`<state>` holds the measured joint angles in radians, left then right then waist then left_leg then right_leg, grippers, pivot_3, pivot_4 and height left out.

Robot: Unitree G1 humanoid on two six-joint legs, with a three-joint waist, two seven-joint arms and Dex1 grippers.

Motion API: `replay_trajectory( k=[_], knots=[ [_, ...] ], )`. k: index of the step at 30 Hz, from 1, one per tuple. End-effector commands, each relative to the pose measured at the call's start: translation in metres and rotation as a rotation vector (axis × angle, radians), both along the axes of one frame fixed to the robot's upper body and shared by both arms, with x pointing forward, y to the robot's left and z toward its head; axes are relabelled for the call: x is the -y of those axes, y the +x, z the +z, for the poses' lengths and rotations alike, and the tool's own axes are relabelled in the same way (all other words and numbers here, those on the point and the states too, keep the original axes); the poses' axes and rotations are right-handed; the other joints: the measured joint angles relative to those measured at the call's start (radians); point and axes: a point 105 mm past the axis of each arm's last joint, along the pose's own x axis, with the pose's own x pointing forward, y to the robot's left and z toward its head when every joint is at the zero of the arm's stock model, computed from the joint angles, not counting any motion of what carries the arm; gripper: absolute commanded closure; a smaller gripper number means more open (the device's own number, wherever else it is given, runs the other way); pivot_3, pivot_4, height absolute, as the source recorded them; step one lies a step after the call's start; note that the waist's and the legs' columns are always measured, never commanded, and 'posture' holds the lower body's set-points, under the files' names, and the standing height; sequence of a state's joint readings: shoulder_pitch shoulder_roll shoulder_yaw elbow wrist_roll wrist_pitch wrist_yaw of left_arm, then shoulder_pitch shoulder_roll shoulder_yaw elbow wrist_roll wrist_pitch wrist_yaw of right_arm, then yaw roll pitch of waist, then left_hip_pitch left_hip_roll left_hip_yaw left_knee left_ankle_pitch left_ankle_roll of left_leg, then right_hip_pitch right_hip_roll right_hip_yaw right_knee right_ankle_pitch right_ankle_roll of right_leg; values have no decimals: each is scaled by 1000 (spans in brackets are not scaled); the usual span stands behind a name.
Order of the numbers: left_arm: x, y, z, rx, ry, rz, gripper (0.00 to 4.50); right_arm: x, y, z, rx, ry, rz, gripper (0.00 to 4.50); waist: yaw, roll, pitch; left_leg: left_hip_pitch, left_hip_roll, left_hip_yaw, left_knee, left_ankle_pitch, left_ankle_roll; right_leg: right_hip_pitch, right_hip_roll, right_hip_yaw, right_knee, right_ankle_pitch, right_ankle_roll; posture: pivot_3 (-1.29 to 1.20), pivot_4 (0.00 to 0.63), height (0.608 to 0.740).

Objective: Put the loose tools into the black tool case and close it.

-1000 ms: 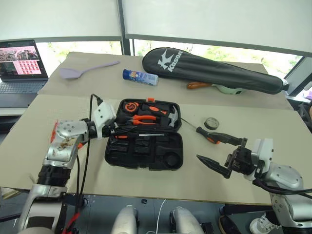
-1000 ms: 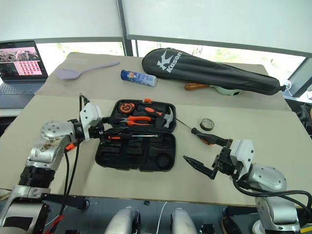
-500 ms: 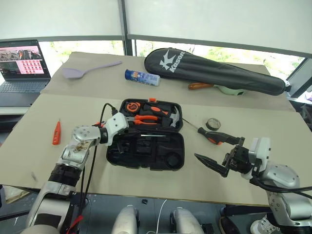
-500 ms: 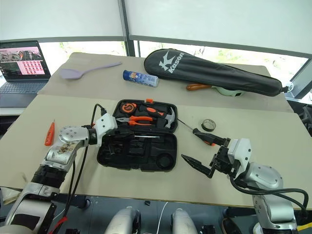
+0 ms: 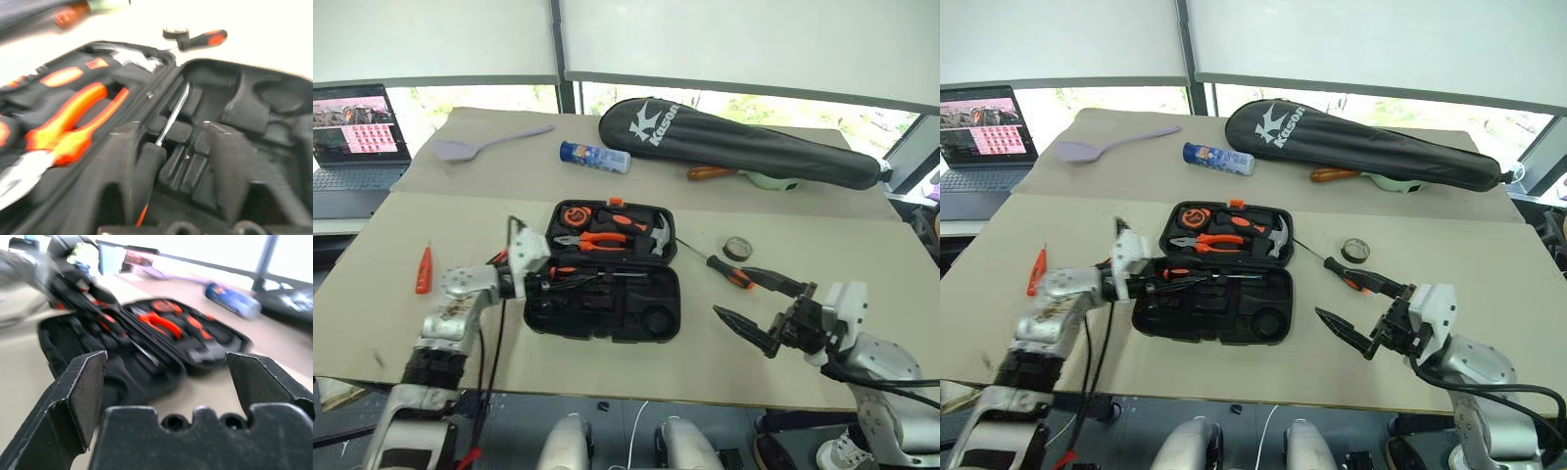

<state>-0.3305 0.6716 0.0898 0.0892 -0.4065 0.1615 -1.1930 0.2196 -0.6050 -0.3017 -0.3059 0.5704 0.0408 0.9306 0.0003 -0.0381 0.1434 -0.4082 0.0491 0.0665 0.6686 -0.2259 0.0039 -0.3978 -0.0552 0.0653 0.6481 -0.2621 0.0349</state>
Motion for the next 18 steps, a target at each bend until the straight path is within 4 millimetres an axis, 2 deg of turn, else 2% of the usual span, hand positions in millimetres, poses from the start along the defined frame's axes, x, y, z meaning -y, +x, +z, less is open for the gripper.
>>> replay_trajectory(
  k=[1,2,3,5,7,9,11,13,18],
  knots=[
    [-20,-27,24,63,-62,-29,319,37,-9,-4,26,-66,-111,0,-2,0,0,0,0,0,0,0,0,0,-1,0,0,0,0,0,150,740],
    [-26,-35,26,72,-79,-31,55,44,-11,-9,19,-79,-140,0,-3,0,0,1,0,0,0,0,0,1,-1,0,0,0,0,0,150,740],
    [-30,-43,28,76,-108,-50,55,51,-14,-13,8,-87,-166,0,-4,1,0,3,0,1,0,0,0,2,-1,0,-1,0,0,0,150,740],
    [-51,-55,19,52,-85,-10,55,63,-20,-26,-19,-113,-221,0,-6,1,0,4,1,1,0,0,0,3,-1,0,-1,-1,0,0,150,740],
    [-74,-65,9,16,-82,70,55,72,-25,-36,-43,-138,-263,0,-9,1,0,5,1,1,-1,0,0,3,-1,0,-1,-1,-2,0,150,740],
    [-88,-73,2,2,-82,125,55,75,-28,-40,-54,-147,-277,0,-13,1,0,5,1,1,-1,0,0,3,-1,0,-1,-2,-2,0,150,740],
    [-93,-78,0,0,-80,146,55,74,-24,-38,-48,-150,-278,0,-13,1,1,5,1,1,-1,0,0,3,-1,0,-1,-3,-2,0,150,740],
    [-93,-81,1,3,-99,152,55,75,-12,-28,-36,-146,-298,0,-12,1,1,5,2,1,-1,0,0,3,-3,0,-1,-3,-2,0,150,740],
    [-71,-81,10,25,-150,81,55,55,26,-8,-99,-197,-211,0,-13,2,1,5,2,0,-1,0,0,2,-4,2,-1,-2,-2,0,150,740]
  ],
)
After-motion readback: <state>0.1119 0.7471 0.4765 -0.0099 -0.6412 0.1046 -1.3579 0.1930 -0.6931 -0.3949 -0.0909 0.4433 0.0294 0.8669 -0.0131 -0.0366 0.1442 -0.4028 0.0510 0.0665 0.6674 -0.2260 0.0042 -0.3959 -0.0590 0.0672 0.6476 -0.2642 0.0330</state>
